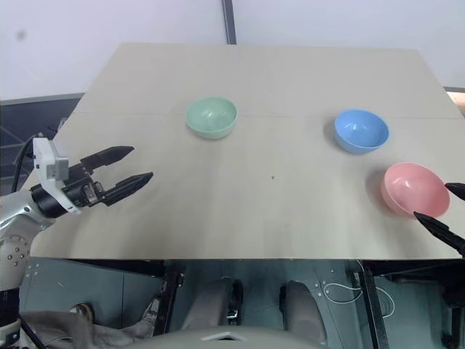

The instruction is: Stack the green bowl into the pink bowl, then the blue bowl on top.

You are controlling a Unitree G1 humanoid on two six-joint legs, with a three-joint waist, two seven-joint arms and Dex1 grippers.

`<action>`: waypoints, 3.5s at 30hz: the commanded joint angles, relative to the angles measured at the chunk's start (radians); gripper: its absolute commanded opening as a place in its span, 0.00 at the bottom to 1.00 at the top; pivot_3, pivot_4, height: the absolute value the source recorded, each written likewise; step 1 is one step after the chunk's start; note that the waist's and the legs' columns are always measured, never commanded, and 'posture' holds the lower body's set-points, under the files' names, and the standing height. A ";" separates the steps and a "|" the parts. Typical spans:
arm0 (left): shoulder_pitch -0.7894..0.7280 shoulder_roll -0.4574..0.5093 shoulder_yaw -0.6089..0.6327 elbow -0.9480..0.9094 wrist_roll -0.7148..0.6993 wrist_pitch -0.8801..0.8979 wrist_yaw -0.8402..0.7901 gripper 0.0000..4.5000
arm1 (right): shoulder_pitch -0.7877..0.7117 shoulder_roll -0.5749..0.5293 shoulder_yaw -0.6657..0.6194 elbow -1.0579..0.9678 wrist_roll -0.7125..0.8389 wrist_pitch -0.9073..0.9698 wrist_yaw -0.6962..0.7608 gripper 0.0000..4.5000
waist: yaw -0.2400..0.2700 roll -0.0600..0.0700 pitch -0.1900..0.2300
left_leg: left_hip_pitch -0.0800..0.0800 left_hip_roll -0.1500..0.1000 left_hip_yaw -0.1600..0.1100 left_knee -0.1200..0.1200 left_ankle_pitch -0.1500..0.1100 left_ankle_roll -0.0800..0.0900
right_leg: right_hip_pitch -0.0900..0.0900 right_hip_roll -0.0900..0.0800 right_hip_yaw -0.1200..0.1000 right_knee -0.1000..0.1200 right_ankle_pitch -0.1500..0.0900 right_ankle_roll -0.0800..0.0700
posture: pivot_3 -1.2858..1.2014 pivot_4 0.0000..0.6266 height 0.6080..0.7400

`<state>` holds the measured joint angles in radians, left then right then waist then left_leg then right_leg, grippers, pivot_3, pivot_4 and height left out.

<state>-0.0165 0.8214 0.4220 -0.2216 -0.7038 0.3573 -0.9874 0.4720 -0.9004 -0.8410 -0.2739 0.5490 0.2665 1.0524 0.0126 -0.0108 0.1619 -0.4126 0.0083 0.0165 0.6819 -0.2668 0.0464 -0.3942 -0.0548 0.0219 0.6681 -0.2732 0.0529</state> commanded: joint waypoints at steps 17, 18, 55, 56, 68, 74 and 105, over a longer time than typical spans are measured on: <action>-0.038 -0.059 -0.060 -0.098 -0.005 -0.055 -0.058 0.99 | -0.206 0.090 0.292 -0.153 -0.096 0.271 -0.366 1.00 | 0.000 0.000 0.000 | 0.000 0.000 -0.001 0.000 0.000 0.000 | 0.000 0.000 0.000 0.000 0.000 0.000 | 0.52 0.24 1.00; -0.032 -0.058 -0.066 -0.102 -0.007 -0.069 -0.092 0.99 | -0.230 0.102 0.320 -0.146 -0.096 0.300 -0.391 1.00 | -0.001 0.000 0.000 | 0.000 0.000 0.000 0.000 0.000 0.000 | 0.000 0.000 0.000 0.000 0.000 0.000 | 0.52 0.24 1.00; -0.080 -0.130 -0.069 -0.083 -0.025 -0.090 -0.094 1.00 | -0.750 0.350 1.148 -0.047 -0.425 0.263 -0.434 0.36 | -0.025 -0.005 -0.003 | 0.001 -0.001 -0.001 0.002 0.000 0.000 | -0.002 0.004 -0.004 0.005 0.000 0.000 | 0.52 0.24 1.00; -0.080 -0.134 -0.072 -0.087 -0.009 -0.095 -0.072 1.00 | -0.751 0.351 1.144 -0.050 -0.427 0.260 -0.432 0.49 | -0.025 -0.005 -0.003 | 0.001 -0.001 -0.001 0.002 0.000 0.000 | -0.002 0.003 -0.004 0.006 0.000 0.000 | 0.52 0.24 1.00; -0.356 -0.038 -0.369 -0.022 0.548 -0.059 0.260 1.00 | -0.711 0.356 0.842 -0.358 -0.187 0.304 -0.415 0.80 | -0.008 -0.005 -0.002 | -0.001 -0.003 -0.004 0.002 0.000 0.000 | -0.002 0.004 -0.007 0.006 0.000 0.000 | 0.52 0.24 1.00; -0.667 -0.055 -0.682 0.291 0.890 -0.167 0.254 1.00 | -0.668 0.355 0.790 -0.402 -0.183 0.303 -0.467 0.80 | 0.001 -0.005 -0.002 | -0.001 -0.005 -0.002 0.002 0.000 0.000 | -0.002 0.005 -0.006 0.006 0.000 0.000 | 0.52 0.24 1.00; -0.943 -0.388 -0.836 0.448 0.789 -0.632 -0.061 0.01 | -0.256 0.318 0.374 -0.624 -0.030 0.275 -0.526 0.81 | -0.005 -0.006 -0.001 | -0.003 -0.004 0.001 0.003 0.000 0.000 | -0.005 0.005 -0.002 0.006 0.000 0.001 | 0.52 0.24 1.00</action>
<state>-0.9177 0.4565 -0.4056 0.2444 0.1061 -0.2357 -1.0224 0.2033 -0.5840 -0.4169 -0.8505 0.5274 0.5789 0.5460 0.0075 -0.0170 0.1612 -0.4148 0.0048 0.0180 0.6852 -0.2669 0.0469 -0.3986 -0.0494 0.0204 0.6753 -0.2733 0.0540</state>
